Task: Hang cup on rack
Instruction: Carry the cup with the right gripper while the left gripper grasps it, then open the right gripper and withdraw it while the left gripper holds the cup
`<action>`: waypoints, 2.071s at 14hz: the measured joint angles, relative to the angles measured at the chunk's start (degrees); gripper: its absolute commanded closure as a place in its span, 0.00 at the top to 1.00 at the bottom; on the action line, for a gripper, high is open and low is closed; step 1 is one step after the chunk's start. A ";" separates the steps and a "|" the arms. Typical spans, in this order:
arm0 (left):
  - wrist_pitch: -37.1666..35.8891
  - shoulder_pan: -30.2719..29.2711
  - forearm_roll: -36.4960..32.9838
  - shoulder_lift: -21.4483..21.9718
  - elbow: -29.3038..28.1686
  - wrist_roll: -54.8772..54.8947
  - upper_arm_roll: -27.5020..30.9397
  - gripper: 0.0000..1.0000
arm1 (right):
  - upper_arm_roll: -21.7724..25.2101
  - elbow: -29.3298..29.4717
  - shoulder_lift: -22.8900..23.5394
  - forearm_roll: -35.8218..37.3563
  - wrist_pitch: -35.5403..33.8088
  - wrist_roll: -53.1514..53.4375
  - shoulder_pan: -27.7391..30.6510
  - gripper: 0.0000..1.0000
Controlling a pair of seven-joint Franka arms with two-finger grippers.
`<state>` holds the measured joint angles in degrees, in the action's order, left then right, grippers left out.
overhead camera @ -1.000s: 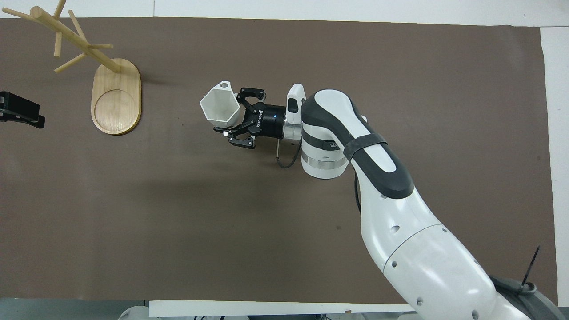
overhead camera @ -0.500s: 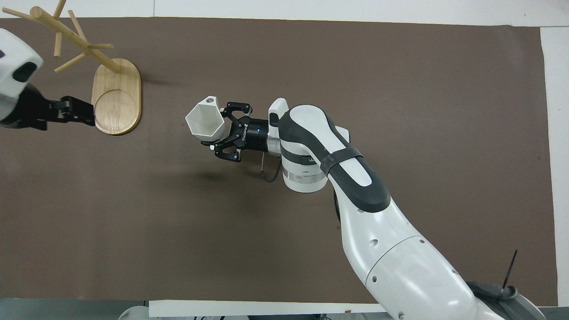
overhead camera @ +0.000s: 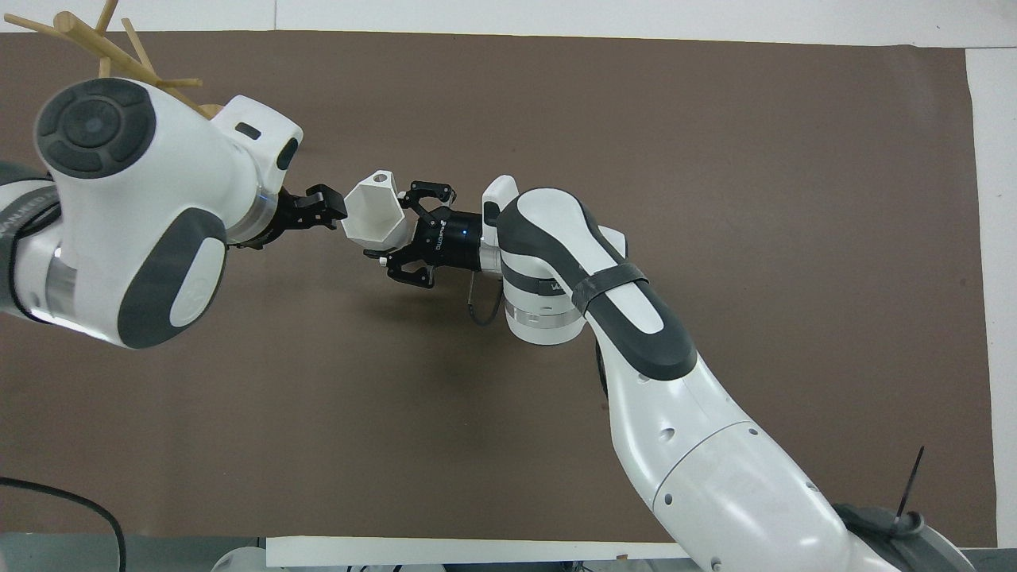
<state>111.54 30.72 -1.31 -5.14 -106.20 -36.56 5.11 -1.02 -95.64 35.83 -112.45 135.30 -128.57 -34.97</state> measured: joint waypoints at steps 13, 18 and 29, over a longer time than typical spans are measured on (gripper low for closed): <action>2.71 2.08 2.91 -4.78 1.98 -5.32 0.02 0.26 | 0.00 -0.17 0.00 0.00 0.90 -0.01 -0.10 0.23; 4.43 2.10 4.61 -4.76 0.93 -6.34 -0.04 0.00 | -0.06 -0.24 0.03 0.00 0.90 -0.08 -0.22 0.23; 5.99 2.09 5.10 -4.71 0.27 -7.91 0.10 0.00 | 0.33 -0.29 0.07 -0.03 1.06 -0.08 0.28 1.00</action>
<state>117.53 32.81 3.79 -9.84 -105.93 -44.47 5.21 -0.69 -95.93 35.90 -112.48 136.36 -128.65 -34.68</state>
